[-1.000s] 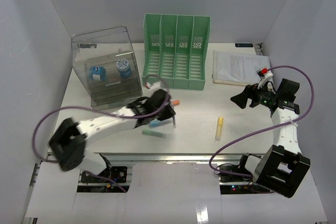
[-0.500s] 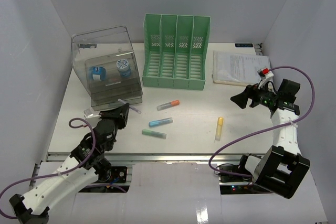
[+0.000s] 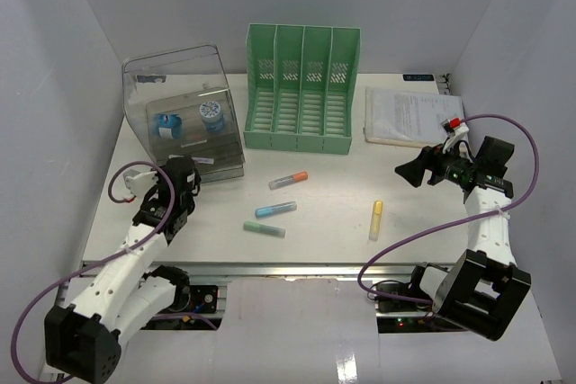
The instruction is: Organize the desk
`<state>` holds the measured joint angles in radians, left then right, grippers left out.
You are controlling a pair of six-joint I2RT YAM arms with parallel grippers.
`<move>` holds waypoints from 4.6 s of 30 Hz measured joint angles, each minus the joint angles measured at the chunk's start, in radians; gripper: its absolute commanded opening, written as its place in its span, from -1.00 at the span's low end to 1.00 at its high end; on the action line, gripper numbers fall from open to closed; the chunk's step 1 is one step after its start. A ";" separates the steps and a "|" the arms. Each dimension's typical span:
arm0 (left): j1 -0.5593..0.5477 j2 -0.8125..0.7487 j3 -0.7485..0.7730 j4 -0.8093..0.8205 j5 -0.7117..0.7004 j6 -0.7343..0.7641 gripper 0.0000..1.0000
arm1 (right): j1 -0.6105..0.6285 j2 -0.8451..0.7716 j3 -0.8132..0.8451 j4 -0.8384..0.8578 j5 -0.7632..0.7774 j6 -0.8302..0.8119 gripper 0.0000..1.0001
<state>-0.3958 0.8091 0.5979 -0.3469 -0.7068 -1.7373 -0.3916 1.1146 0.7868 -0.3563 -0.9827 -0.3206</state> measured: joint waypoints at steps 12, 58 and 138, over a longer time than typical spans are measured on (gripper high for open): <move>0.228 0.230 0.088 0.064 0.277 0.064 -0.15 | 0.000 -0.001 0.000 0.001 0.000 0.000 0.74; 0.357 0.448 -0.073 0.337 0.706 0.234 -0.43 | -0.001 -0.001 0.000 0.002 0.012 -0.002 0.76; 0.564 0.718 -0.544 1.460 1.045 0.246 -0.71 | -0.002 0.033 0.000 -0.001 0.032 -0.036 0.90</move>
<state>0.1680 1.5268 0.0542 1.1135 0.3381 -1.4914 -0.3935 1.1473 0.7868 -0.3572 -0.9508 -0.3565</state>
